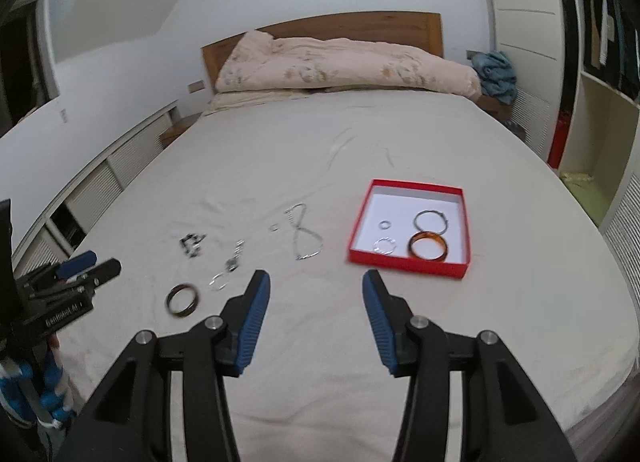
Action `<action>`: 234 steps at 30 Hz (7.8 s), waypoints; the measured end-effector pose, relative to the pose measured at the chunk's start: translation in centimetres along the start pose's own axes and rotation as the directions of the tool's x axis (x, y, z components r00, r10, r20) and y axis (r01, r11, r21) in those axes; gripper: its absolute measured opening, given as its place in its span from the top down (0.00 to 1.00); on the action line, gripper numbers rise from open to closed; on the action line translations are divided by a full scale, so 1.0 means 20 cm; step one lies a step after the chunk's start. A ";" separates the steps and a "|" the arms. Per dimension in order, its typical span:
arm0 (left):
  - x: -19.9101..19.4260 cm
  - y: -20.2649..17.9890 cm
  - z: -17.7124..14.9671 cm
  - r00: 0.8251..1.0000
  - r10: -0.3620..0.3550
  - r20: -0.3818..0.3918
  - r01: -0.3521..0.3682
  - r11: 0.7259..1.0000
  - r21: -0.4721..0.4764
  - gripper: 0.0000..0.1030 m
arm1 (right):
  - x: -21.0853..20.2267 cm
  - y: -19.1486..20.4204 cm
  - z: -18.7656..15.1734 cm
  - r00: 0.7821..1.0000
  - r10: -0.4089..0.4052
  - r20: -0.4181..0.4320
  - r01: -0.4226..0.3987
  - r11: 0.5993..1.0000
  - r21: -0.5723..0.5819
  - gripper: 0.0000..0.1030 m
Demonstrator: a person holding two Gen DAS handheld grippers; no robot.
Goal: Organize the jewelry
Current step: 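Lift both open tools away from the red box, then grasp the second twisted silver hoop with the left tool while the right tool grasps the silver chain necklace, then carry the hoop and necklace into the red box and open both tools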
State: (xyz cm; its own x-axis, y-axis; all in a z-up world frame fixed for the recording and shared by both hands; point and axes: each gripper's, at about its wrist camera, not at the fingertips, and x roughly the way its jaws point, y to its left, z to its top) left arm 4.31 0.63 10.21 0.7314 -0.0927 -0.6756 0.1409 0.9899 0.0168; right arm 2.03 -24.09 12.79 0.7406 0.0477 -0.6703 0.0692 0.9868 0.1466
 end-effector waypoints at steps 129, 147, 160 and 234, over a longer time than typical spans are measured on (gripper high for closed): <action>1.29 0.03 -0.13 0.971 -0.123 -0.207 0.136 0.990 0.046 0.96 | 1.48 -0.06 -0.13 0.973 0.015 -0.230 -0.008 1.000 0.029 0.98; 0.74 -0.08 0.04 0.985 -0.163 -0.056 0.166 0.984 0.060 0.96 | 0.60 0.01 0.05 0.997 0.075 -0.020 -0.075 0.997 -0.007 0.98; 0.36 -0.26 0.00 0.980 -0.200 0.004 0.199 0.976 0.090 0.96 | 0.18 0.00 0.02 0.997 0.067 0.048 -0.066 0.998 -0.019 0.98; 1.62 -1.33 0.41 0.938 -0.283 -0.201 0.324 0.922 0.212 0.79 | 1.18 -1.07 0.20 0.988 -0.135 -0.070 0.145 0.974 0.172 0.95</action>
State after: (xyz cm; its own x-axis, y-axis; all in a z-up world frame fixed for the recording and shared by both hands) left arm 29.71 -29.62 -6.03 0.5116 -0.3453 -0.7868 0.5082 0.8599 -0.0470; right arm 20.76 -44.63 -3.20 0.6759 -0.0752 -0.7332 0.2899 0.9417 0.1707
